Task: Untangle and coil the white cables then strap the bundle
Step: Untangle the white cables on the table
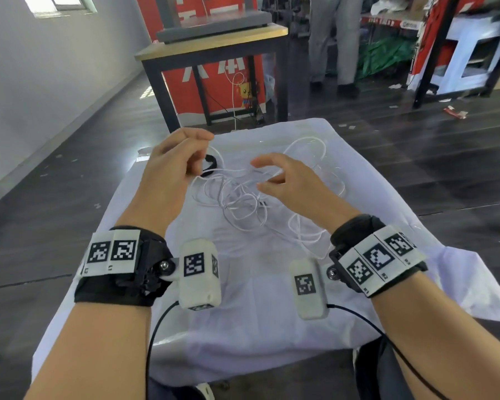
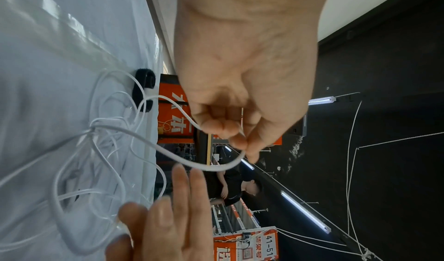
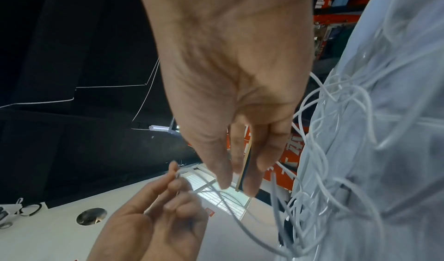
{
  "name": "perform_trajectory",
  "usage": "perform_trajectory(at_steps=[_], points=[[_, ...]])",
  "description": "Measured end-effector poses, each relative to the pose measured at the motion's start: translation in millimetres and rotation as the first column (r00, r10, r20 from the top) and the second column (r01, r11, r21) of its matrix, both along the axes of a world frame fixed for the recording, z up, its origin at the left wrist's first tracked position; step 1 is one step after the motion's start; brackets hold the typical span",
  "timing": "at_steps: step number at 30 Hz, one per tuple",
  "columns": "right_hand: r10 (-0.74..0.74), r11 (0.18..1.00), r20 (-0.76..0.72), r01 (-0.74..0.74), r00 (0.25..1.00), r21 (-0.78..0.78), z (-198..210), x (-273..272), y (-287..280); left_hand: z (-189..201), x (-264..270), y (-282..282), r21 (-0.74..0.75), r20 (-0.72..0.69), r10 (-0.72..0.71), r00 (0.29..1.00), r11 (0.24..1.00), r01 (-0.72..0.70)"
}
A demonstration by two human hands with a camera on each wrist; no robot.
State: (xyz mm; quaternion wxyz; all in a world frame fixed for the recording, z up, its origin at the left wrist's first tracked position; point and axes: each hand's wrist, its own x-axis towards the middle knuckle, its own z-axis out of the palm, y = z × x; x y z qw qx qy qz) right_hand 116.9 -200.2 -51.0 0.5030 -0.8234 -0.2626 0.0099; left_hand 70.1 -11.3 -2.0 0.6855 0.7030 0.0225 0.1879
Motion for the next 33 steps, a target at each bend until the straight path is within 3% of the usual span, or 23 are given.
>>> perform_trajectory(at_steps=[3,5,10,13,18,23,26,30,33], points=[[0.194,0.979,-0.102,-0.186,0.976,0.084,1.8,-6.8,10.9,-2.8,0.0,-4.4,-0.026,0.015,-0.198,0.980,0.980,0.198],[0.216,0.976,-0.119,-0.212,0.969,0.043,2.0,-8.7,12.6,-3.4,0.7,-7.1,-0.072,0.069,-0.255,0.965,0.963,0.260],[0.127,0.983,-0.111,-0.140,0.986,-0.121,-4.8,-4.7,5.0,0.6,4.3,4.3,-0.330,0.308,0.108,0.945,0.944,-0.001],[0.129,0.988,-0.136,-0.139,0.982,-0.066,-4.4,-6.3,4.2,-1.0,5.7,6.0,-0.368,0.239,0.060,0.969,0.929,0.033],[0.335,0.942,-0.195,-0.333,0.922,0.047,0.3,-13.0,11.7,-6.4,7.9,-15.7,-0.303,0.136,-0.124,0.983,0.939,0.160],[0.377,0.918,-0.253,-0.396,0.891,-0.028,1.7,-18.0,9.0,-5.8,9.2,-9.2,-0.459,0.163,-0.058,0.985,0.879,0.128],[0.357,0.926,-0.212,-0.375,0.910,-0.052,3.5,-16.6,8.2,-8.7,10.9,-0.5,-0.508,0.096,0.076,0.993,0.861,-0.017],[0.136,0.988,-0.116,-0.126,0.984,0.090,4.7,-7.8,7.8,-19.3,13.8,15.6,-0.371,-0.018,0.281,0.959,0.889,-0.268],[0.059,0.951,-0.227,0.015,0.972,0.310,5.7,-3.3,2.8,-26.4,15.7,22.5,-0.011,-0.024,0.328,0.944,0.944,-0.329]])
